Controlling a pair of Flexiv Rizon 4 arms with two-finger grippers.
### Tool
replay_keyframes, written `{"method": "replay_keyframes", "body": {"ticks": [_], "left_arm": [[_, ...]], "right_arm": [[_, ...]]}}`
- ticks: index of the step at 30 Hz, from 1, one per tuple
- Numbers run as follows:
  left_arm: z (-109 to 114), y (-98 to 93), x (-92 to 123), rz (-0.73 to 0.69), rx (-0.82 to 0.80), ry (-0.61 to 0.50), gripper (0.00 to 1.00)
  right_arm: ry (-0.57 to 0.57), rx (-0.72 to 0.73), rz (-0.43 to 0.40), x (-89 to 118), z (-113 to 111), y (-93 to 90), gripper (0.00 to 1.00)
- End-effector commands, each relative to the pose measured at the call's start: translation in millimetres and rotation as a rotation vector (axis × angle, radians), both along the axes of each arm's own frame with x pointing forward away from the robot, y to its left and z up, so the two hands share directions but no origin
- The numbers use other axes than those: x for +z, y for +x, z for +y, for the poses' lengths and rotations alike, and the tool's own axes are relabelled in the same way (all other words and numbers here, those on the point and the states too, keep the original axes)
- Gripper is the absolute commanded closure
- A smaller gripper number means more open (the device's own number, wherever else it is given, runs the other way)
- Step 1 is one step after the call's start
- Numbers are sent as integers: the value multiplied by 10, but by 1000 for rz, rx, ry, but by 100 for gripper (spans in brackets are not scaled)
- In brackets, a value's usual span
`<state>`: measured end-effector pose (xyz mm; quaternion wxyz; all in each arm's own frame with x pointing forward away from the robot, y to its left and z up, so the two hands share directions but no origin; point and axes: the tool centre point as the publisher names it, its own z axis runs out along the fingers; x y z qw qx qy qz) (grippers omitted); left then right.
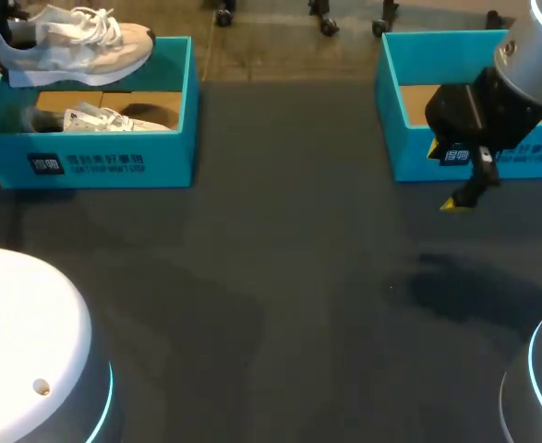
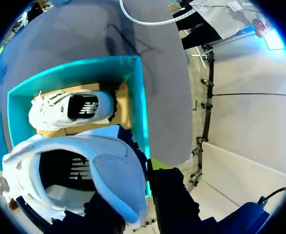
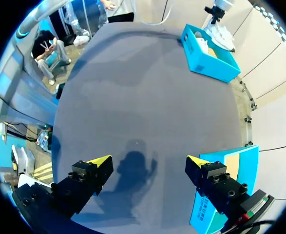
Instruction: Take the shoe out of the shoebox, open the shoe tongue, remove and reinsert the insole, then place the shoe into the shoebox
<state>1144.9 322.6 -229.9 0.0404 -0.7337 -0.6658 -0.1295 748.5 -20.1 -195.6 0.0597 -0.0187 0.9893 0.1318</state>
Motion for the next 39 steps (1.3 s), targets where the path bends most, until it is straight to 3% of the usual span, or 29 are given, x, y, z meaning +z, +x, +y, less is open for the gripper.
{"method": "replay_keyframes", "body": {"ticks": [1, 39], "left_arm": [[-52, 57, -125, -7, -13, 4, 100], [-260, 401, -967, 10, -9, 46, 100]], "right_arm": [[-1, -1, 0, -8, 5, 3, 0], [-1, -1, 0, -8, 5, 3, 0]]}}
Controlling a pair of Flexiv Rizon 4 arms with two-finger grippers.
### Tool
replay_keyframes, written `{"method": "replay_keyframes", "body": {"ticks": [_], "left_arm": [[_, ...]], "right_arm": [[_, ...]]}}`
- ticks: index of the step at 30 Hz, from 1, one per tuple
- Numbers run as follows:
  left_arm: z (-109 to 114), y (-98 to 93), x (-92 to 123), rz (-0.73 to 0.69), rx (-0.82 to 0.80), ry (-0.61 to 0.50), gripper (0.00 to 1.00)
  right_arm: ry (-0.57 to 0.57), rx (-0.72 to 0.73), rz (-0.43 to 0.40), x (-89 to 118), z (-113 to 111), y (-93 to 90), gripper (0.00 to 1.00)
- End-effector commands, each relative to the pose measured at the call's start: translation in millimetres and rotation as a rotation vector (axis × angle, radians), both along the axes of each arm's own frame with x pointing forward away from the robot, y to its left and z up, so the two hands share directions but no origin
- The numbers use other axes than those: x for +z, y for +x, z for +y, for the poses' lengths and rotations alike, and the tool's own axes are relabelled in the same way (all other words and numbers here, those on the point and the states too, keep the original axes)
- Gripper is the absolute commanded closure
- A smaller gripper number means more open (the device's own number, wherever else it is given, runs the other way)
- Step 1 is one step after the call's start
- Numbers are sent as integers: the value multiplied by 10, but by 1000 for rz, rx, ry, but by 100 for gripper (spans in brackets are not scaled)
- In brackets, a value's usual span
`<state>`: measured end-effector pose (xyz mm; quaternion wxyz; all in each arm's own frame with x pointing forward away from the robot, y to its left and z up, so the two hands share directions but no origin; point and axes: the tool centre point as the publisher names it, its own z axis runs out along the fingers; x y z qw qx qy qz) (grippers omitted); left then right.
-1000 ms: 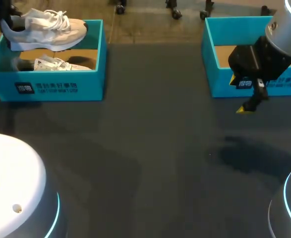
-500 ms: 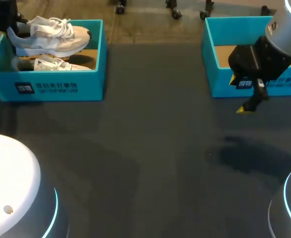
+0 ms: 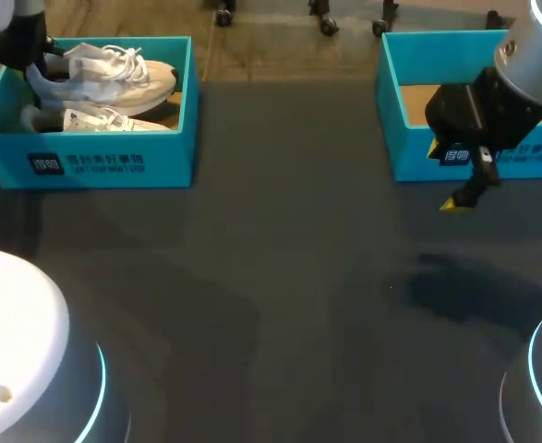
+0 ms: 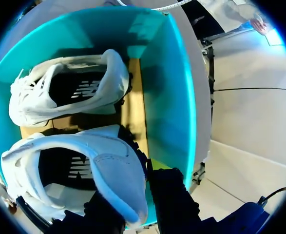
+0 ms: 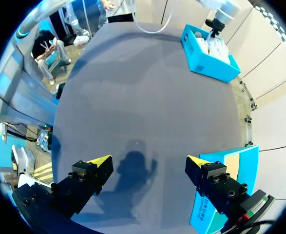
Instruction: Take the shoe out of the shoebox, open the shoe tongue, remove and reinsert the insole, then place the shoe into the shoebox
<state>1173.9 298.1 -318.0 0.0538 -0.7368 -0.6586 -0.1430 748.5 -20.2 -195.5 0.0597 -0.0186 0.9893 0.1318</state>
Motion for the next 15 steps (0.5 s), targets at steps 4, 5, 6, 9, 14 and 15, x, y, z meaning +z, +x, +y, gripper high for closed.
{"method": "replay_keyframes", "body": {"ticks": [4, 5, 6, 9, 14, 15], "left_arm": [[-32, 137, -150, 22, 3, 16, 100], [-34, 142, -159, 22, 3, 17, 100], [-45, 155, -187, 24, -1, 24, 100], [-61, 178, -228, 40, -7, 35, 100], [-72, 203, -283, 63, -16, 54, 100], [-74, 207, -293, 64, -12, 58, 100]], "right_arm": [[-1, -1, 0, -8, 6, 3, 0], [-1, -1, 0, -8, 6, 3, 0], [-1, -1, 0, -8, 6, 3, 0], [-1, -1, 0, -8, 6, 3, 0], [-1, -1, 0, -8, 6, 3, 0], [-1, -1, 0, -8, 6, 3, 0]]}}
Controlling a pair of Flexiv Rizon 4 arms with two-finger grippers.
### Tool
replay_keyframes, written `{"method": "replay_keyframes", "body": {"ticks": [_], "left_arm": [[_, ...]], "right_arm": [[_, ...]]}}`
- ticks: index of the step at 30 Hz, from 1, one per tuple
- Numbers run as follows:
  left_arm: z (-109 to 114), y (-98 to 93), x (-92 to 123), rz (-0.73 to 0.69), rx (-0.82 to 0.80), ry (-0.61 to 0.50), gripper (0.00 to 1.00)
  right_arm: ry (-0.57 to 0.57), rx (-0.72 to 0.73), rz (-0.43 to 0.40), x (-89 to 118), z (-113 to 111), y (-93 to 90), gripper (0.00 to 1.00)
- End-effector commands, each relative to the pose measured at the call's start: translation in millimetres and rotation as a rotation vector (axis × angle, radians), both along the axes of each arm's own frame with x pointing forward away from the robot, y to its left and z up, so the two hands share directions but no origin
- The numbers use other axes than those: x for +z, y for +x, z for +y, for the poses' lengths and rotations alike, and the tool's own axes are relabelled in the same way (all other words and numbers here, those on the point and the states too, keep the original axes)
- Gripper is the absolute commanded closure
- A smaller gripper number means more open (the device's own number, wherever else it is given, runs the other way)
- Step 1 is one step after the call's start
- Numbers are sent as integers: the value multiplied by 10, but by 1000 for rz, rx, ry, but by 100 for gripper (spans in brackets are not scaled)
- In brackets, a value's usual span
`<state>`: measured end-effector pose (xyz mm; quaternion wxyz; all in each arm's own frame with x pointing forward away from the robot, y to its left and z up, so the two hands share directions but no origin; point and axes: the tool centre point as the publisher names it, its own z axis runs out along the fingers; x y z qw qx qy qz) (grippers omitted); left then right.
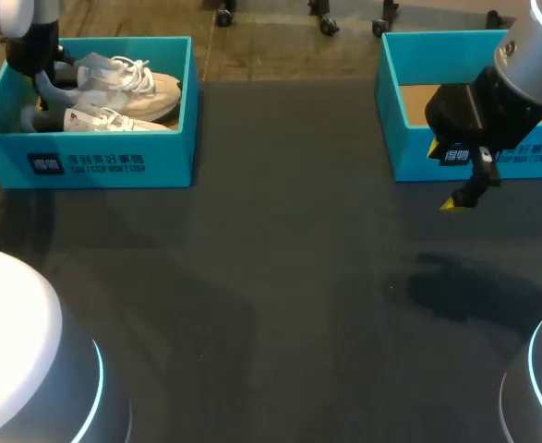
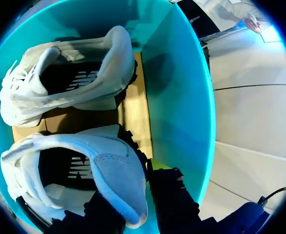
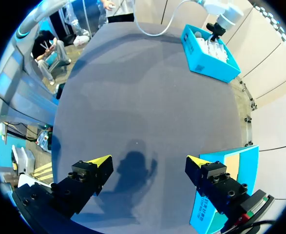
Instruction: Take the shoe out of the shoebox, open the shoe tongue, remove and reinsert the insole, then place the shoe into the shoebox
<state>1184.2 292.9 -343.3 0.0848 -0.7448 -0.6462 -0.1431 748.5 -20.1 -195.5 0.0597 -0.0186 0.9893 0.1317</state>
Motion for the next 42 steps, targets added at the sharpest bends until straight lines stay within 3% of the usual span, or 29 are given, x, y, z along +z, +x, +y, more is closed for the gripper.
{"method": "replay_keyframes", "body": {"ticks": [1, 19, 20, 22, 24, 27, 28, 31, 42], "left_arm": [[-23, 109, -49, 19, 14, 17, 100], [27, 180, -233, 65, -5, 36, 100], [30, 179, -233, 65, -5, 36, 97], [45, 163, -215, 61, -11, 37, 69], [53, 145, -189, 59, -22, 33, 55], [60, 115, -146, 72, -45, 19, 42], [61, 95, -115, 66, -45, 13, 27], [55, 56, -53, 65, -55, -3, 11], [-26, -90, 231, 68, -81, -77, 7]], "right_arm": [[-1, -1, 0, -8, 5, 3, 0], [-1, -1, 0, -8, 5, 3, 0], [-1, -1, 0, -8, 5, 3, 0], [-1, -1, 0, -8, 5, 3, 0], [-1, -1, 0, -8, 5, 3, 0], [-1, -1, 0, -8, 5, 3, 0], [-1, -1, 0, -8, 5, 3, 0], [-1, -1, 0, -8, 5, 3, 0], [-1, -1, 0, -8, 5, 3, 0]]}}
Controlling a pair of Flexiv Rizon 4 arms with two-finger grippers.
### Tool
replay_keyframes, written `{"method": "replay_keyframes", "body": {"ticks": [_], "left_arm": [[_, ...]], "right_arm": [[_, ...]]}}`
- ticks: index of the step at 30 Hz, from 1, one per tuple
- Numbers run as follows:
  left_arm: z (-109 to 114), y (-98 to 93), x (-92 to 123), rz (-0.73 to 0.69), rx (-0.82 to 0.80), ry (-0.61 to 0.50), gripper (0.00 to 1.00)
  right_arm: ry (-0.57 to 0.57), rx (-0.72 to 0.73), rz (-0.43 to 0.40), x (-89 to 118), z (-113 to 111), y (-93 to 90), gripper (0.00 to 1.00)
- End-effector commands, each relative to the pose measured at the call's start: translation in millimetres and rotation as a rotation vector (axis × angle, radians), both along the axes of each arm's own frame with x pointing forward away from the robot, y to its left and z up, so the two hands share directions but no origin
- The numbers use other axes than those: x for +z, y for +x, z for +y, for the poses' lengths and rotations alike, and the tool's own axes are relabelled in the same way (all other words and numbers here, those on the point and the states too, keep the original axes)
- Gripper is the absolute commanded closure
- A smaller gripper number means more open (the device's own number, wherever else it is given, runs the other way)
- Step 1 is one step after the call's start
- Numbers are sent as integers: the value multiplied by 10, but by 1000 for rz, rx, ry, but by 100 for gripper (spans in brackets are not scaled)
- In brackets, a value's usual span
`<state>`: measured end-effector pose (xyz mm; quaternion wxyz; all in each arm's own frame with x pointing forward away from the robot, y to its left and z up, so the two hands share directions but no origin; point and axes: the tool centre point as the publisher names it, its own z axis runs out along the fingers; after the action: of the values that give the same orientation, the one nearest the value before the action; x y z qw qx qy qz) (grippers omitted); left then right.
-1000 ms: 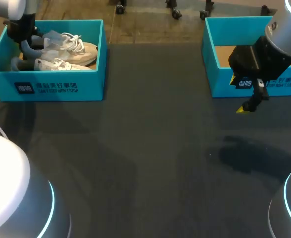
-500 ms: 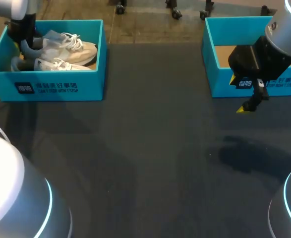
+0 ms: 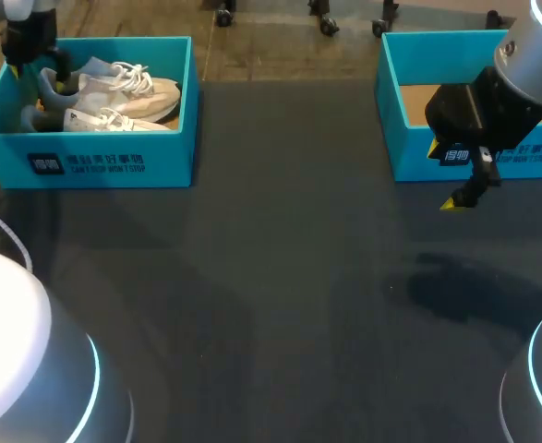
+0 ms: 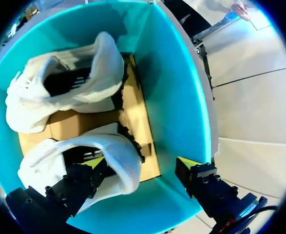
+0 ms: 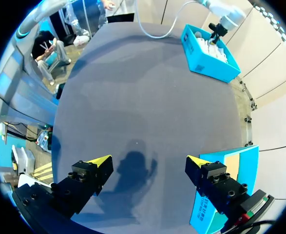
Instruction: Take the shoe out of the shoebox, open the shoe tongue, remove and reinsert the insole, then place the shoe into the shoebox
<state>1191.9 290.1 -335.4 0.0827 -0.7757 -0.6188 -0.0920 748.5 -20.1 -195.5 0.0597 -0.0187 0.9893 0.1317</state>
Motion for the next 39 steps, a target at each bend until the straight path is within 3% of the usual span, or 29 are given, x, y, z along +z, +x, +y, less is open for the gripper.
{"method": "replay_keyframes", "body": {"ticks": [1, 9, 17, 18, 19, 20, 25, 39], "left_arm": [[-18, -185, 178, -18, -5, -25, 6], [-66, -368, 403, -15, -28, -109, 9], [-20, -646, 616, -30, -75, -190, 26], [-14, -679, 635, -36, -79, -195, 30], [-8, -711, 655, -34, -84, -201, 41], [-3, -745, 675, -37, -90, -210, 42], [13, -876, 709, -42, -109, -232, 25], [-25, -1152, 486, -102, -137, -275, 24]], "right_arm": [[-1, -1, 0, -8, 5, 3, 0], [-1, -1, 0, -8, 5, 3, 0], [-1, -1, 0, -8, 5, 3, 0], [-1, -1, 0, -8, 5, 3, 0], [-1, -1, 0, -8, 5, 3, 0], [-1, -1, 0, -8, 5, 3, 0], [-1, -1, 0, -8, 5, 3, 0], [-1, -1, 0, -8, 5, 3, 0]]}}
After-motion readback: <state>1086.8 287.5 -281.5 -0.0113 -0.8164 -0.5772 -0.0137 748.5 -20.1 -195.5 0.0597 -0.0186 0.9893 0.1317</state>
